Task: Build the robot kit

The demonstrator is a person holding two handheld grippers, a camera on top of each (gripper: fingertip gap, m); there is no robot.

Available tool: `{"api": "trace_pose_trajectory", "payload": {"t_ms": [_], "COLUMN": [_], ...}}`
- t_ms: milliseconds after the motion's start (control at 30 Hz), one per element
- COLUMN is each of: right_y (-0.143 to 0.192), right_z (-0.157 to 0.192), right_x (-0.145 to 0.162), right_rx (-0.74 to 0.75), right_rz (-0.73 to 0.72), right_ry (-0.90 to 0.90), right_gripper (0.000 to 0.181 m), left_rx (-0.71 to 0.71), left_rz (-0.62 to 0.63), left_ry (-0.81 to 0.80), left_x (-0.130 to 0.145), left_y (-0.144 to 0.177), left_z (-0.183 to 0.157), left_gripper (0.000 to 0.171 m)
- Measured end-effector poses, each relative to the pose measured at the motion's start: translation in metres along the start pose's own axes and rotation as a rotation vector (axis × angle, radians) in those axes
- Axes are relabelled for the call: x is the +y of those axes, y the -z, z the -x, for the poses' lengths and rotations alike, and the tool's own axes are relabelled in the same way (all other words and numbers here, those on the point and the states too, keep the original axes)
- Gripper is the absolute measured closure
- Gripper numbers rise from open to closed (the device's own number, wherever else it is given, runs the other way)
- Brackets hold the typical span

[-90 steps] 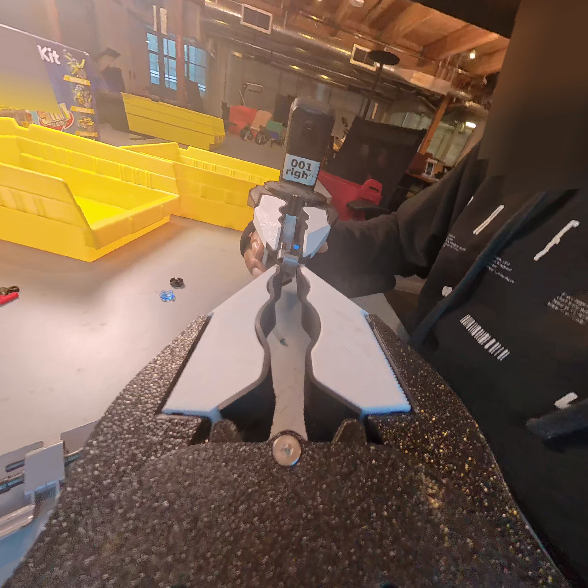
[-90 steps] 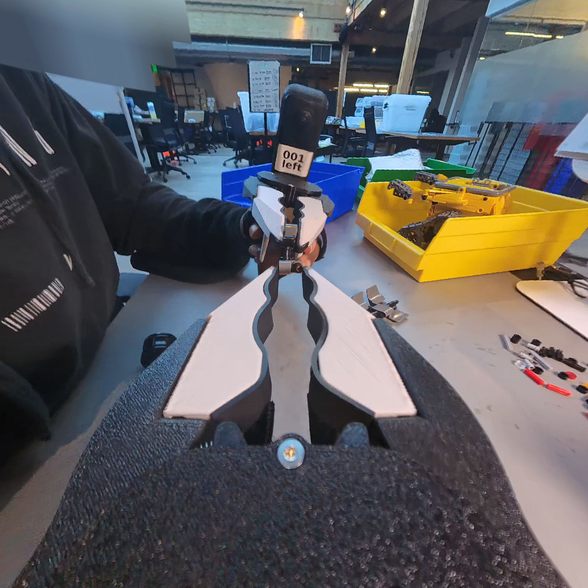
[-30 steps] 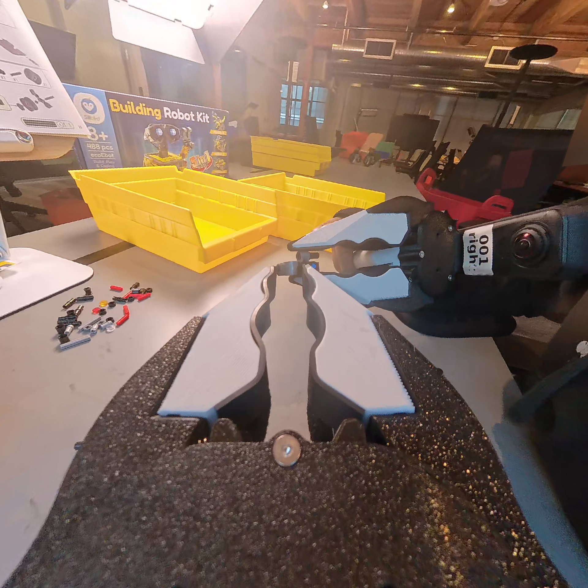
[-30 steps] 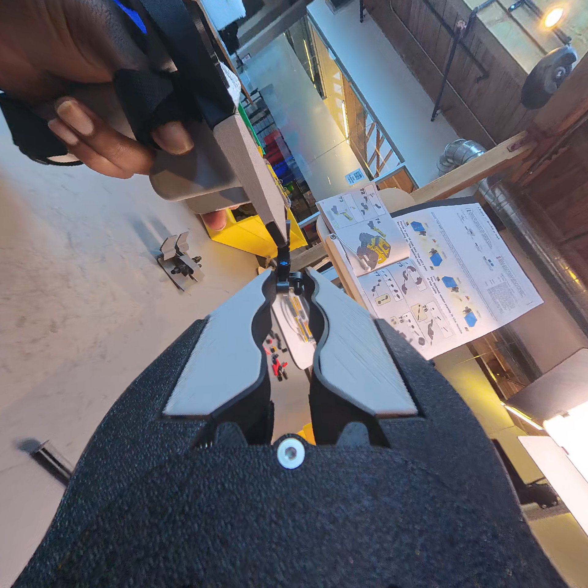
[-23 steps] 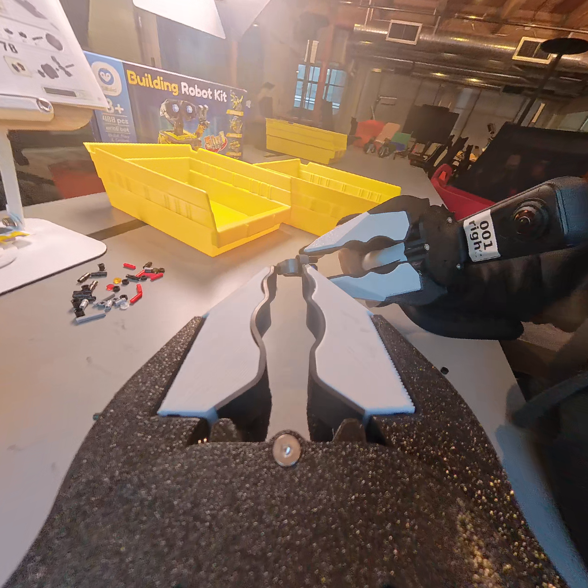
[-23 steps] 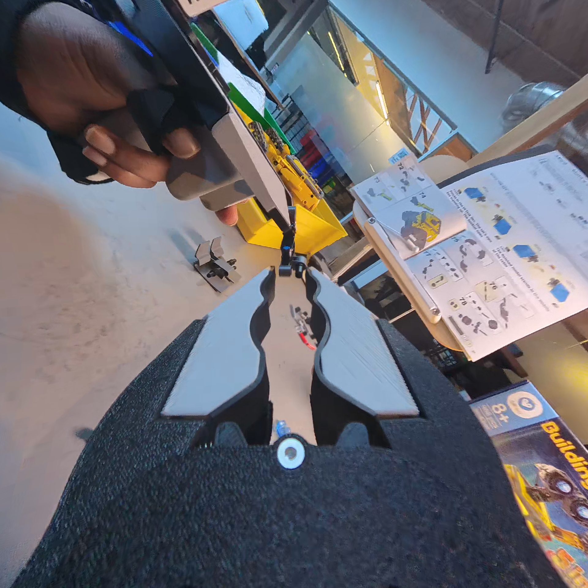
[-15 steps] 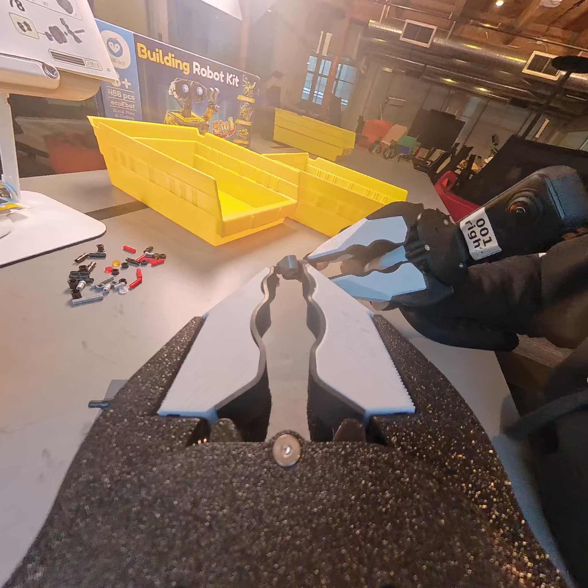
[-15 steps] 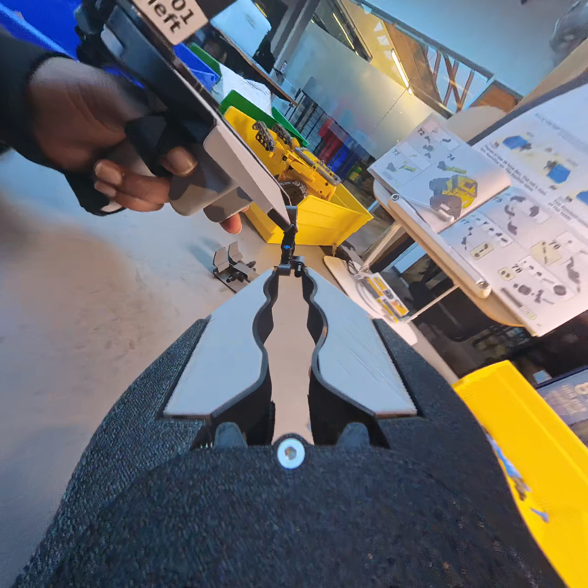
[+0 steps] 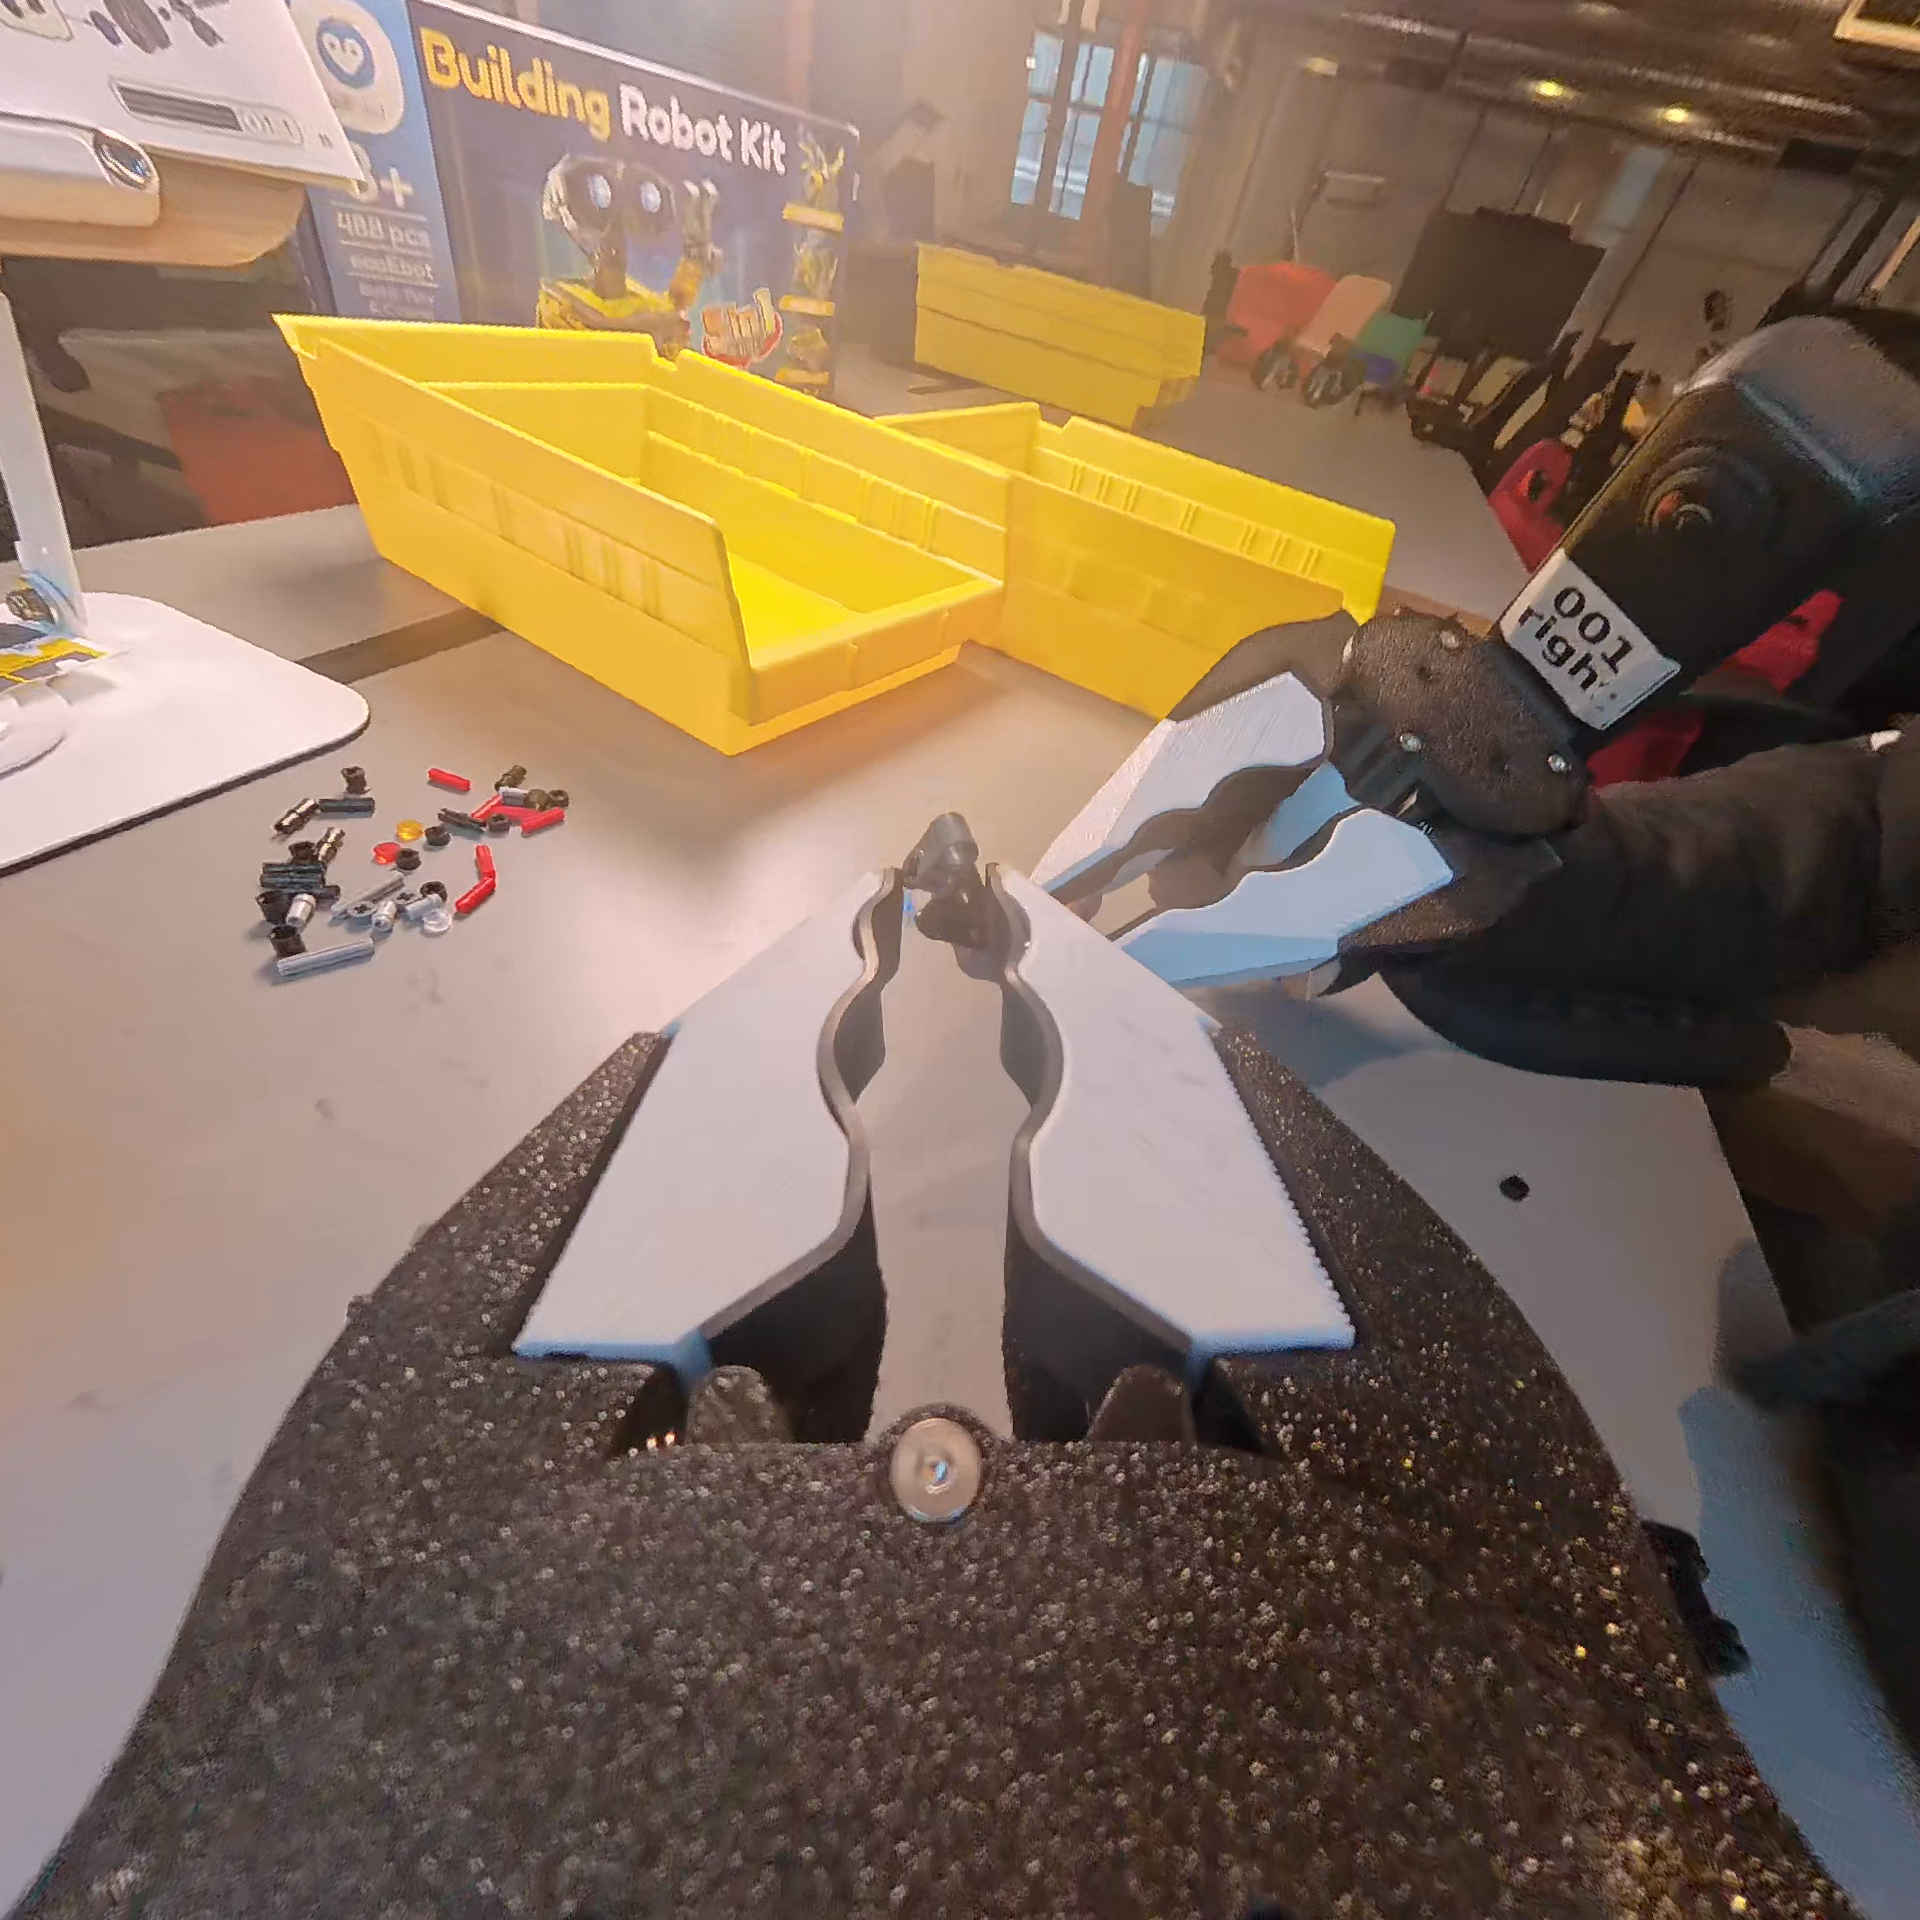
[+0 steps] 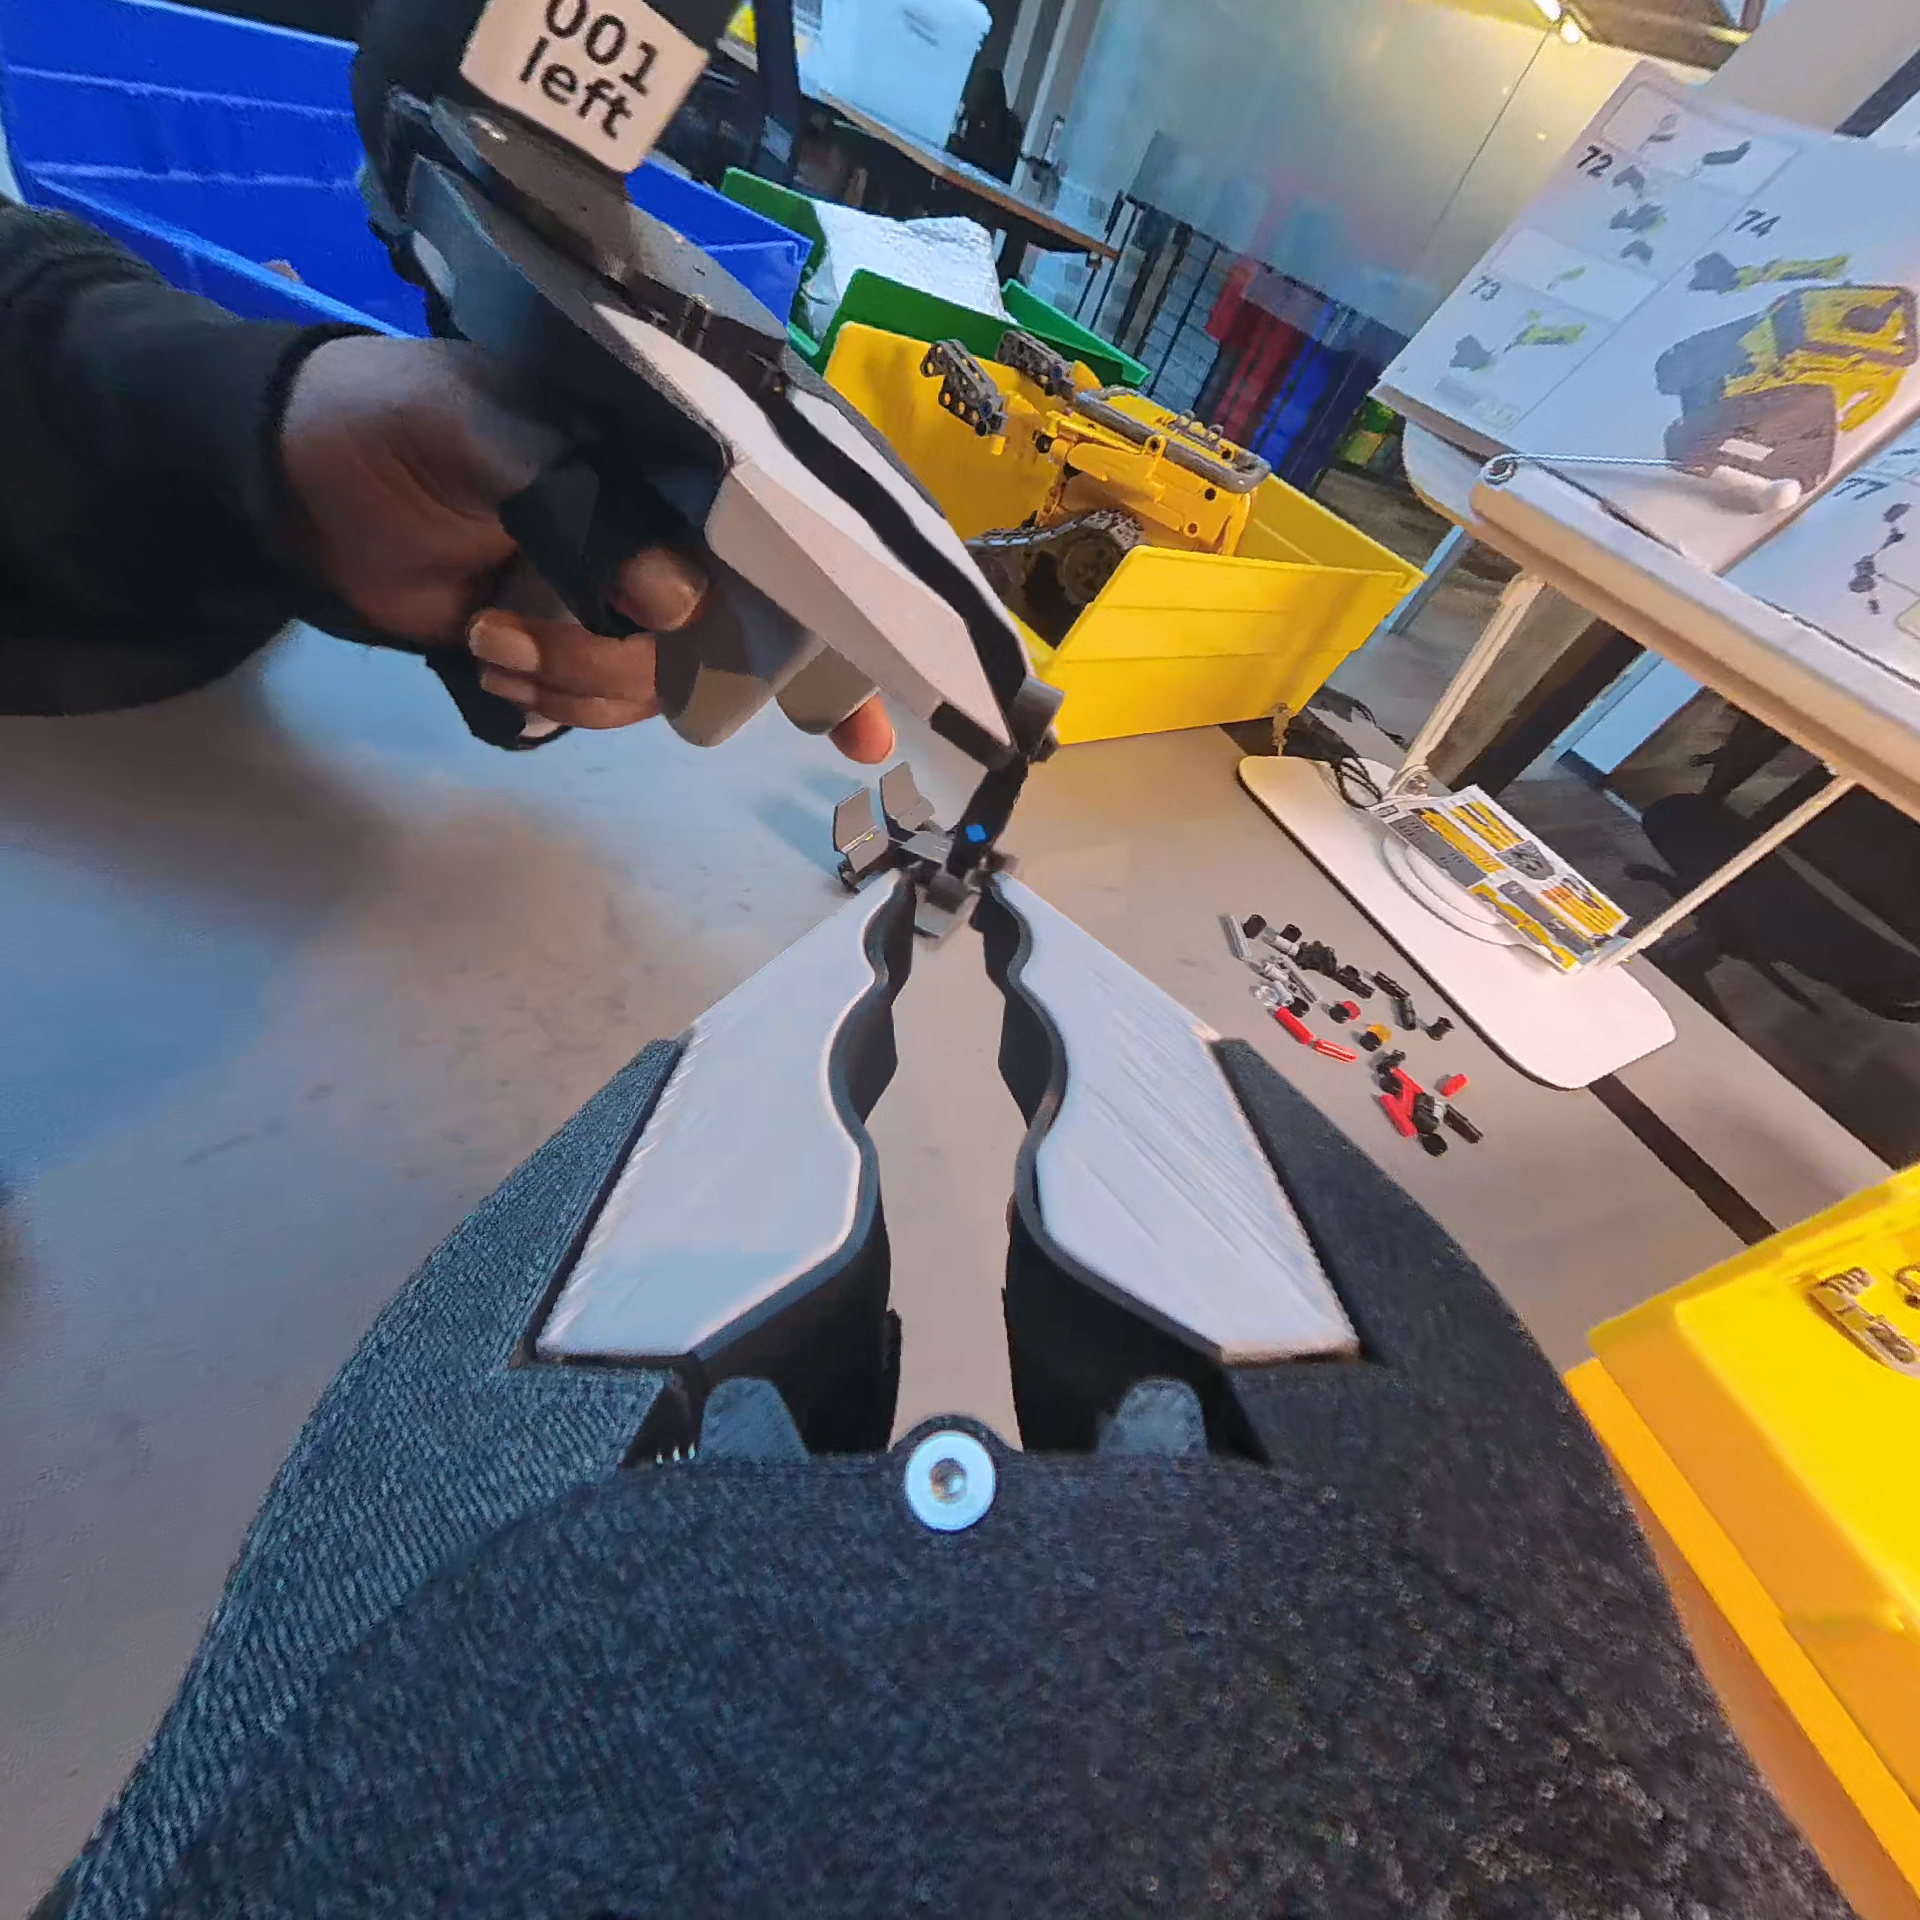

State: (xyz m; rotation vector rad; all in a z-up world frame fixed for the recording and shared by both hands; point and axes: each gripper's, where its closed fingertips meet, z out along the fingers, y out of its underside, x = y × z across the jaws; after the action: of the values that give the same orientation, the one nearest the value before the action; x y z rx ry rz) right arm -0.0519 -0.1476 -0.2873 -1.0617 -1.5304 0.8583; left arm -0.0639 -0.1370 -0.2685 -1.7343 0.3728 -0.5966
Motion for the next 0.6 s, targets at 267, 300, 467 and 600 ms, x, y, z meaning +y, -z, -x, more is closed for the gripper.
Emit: {"api": "trace_pose_trajectory", "payload": {"t_ms": [267, 300, 467, 600], "right_y": [0.01, 0.014, 0.041, 0.06], "right_z": [0.018, 0.018, 0.007, 0.004], "right_x": [0.001, 0.003, 0.009, 0.022], "right_rx": [-0.181, -0.213, -0.347, -0.443], "right_rz": [0.005, 0.018, 0.056, 0.111], "right_ry": [0.026, 0.016, -0.052, -0.098], "right_gripper": [0.164, 0.164, 0.163, 0.162], "left_rx": [0.074, 0.092, 0.172, 0.219], "left_rz": [0.202, 0.239, 0.417, 0.49], "left_ry": [-0.028, -0.033, -0.077, -0.098], "left_x": [0.034, 0.041, 0.075, 0.09], "left_y": [0.003, 0.004, 0.008, 0.008], "left_z": [-0.001, -0.003, -0.013, -0.021], "left_gripper": [0.157, 0.157, 0.157, 0.157]}}
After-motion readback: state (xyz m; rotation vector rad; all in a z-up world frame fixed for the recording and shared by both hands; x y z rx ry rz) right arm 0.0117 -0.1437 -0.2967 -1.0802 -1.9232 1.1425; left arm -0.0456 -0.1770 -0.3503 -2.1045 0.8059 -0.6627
